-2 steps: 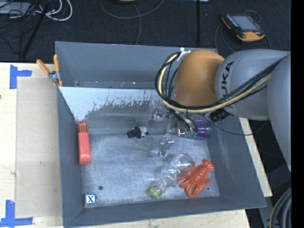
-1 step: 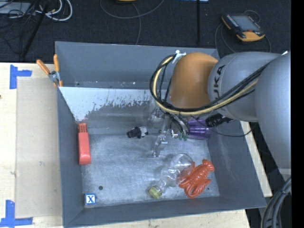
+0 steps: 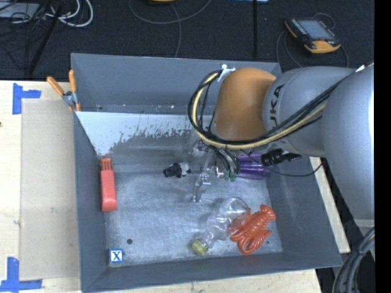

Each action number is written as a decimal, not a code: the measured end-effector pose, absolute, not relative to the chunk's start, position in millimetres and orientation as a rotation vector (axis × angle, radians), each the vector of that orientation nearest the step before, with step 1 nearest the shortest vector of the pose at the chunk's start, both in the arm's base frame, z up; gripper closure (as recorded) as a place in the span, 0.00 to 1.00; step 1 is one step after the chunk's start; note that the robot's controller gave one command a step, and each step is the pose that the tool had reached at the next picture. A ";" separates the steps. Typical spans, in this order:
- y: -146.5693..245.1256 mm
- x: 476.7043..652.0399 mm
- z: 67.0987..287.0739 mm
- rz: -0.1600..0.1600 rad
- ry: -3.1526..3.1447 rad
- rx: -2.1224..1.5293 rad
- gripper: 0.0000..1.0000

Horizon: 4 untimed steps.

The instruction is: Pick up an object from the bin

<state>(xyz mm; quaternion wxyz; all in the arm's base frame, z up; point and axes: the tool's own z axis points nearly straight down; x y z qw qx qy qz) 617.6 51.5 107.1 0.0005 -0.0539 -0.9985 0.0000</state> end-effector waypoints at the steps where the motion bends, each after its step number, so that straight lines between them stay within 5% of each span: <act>1: 47.3 619.7 123.5 -0.001 -3.126 0.325 0.00; 2: 90.2 625.8 73.7 -0.004 -3.148 -0.161 1.00; 3: 90.2 625.8 73.7 -0.004 -3.148 -0.161 1.00; 4: 77.7 606.7 117.2 0.002 -3.131 -0.124 1.00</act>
Offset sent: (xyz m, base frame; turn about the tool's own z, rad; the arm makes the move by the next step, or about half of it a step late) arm 0.0049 0.0376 -0.0371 -0.0052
